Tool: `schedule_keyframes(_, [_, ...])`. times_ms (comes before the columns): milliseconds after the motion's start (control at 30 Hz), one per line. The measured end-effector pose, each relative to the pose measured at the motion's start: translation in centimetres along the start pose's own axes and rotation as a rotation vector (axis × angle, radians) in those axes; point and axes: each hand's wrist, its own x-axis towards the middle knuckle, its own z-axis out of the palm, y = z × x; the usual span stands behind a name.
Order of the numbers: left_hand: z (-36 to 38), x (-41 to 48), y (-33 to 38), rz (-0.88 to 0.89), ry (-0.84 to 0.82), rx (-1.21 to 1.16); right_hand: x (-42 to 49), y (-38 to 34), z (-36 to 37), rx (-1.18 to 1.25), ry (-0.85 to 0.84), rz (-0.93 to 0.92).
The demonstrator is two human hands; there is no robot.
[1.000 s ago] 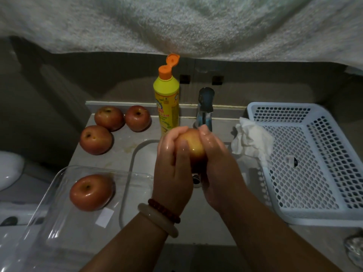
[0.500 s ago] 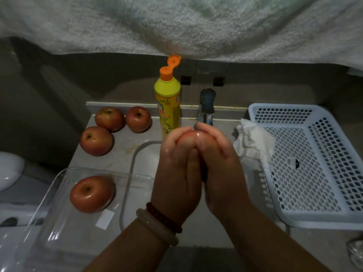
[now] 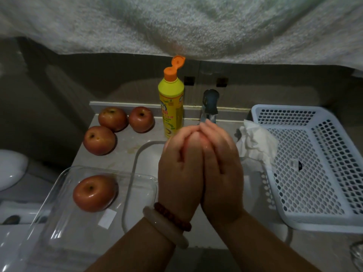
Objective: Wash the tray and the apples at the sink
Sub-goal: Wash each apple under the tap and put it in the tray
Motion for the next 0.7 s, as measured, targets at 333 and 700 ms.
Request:
schedule_keyframes(333, [-0.5,-0.5,0.0,0.189,0.035,0.071,1.2,-1.1,-0.6,-0.155,-0.166,-0.137])
schedule_keyframes(700, [-3.2,2.0,1.6,-0.731,-0.336,-0.531,1.8,2.3,-3.3,-0.592,-0.449,-0.714])
